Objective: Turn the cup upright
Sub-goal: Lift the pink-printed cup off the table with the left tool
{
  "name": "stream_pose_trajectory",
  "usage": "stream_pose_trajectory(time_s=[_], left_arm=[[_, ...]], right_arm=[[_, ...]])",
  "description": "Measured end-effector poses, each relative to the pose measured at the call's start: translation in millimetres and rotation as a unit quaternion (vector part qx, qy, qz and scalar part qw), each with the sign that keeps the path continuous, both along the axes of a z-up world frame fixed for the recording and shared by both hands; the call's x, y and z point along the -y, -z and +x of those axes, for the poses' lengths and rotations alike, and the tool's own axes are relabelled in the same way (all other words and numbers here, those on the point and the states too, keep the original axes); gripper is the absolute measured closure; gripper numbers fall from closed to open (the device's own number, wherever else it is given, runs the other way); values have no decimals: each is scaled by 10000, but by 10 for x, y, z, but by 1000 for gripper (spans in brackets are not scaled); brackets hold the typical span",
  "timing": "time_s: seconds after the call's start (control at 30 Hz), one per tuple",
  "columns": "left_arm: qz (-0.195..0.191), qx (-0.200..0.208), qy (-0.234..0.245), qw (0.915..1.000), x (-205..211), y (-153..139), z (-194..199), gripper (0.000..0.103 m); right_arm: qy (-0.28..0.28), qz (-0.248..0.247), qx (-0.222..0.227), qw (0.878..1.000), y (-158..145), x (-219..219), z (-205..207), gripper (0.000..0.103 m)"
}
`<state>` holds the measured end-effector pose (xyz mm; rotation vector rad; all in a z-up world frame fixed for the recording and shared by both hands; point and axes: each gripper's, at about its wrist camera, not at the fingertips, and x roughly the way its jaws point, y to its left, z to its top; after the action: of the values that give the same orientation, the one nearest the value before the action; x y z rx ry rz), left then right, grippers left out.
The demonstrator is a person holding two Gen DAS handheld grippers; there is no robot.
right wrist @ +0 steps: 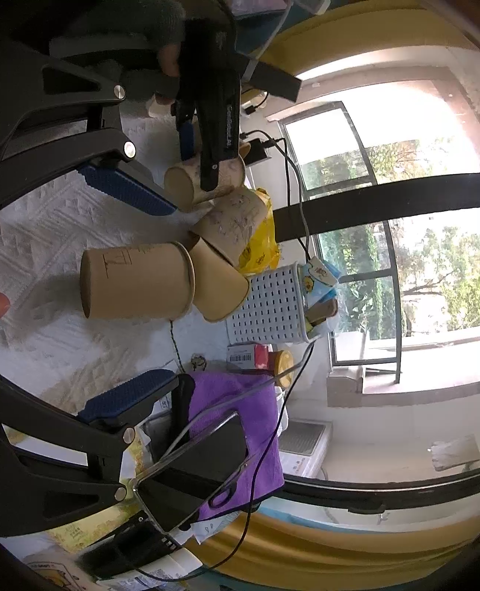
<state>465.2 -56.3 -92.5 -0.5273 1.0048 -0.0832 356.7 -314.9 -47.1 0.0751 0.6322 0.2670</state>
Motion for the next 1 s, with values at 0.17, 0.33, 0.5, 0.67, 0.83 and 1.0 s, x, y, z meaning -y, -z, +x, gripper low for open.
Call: stream_pose_trajectory(time_s=[0.17,0.33,0.5,0.67,0.83,1.0], left_arm=[[351,-10,348,9988,75,-23,-323,42],[679,-164,882,9937,88,-36,-774,43],[967,-309,1408,9848,142,-50,-1012,43],[1228,-420,1520,9798,240,-13,-891,42],[1232,-465,1634,9777,361,115,-686,42],[1363,-409,1799,9733,450,91,-611,43]], right_arm=[[-81,-9,-60,9999,-4,-36,-65,15],[-227,115,-256,9993,-4,-79,-170,15],[-354,146,-329,9987,-9,-169,-322,15],[-406,231,-430,9980,-3,-209,-376,15],[-319,207,-477,9981,-14,-128,-370,15],[-154,222,-576,9980,26,-6,-331,15]])
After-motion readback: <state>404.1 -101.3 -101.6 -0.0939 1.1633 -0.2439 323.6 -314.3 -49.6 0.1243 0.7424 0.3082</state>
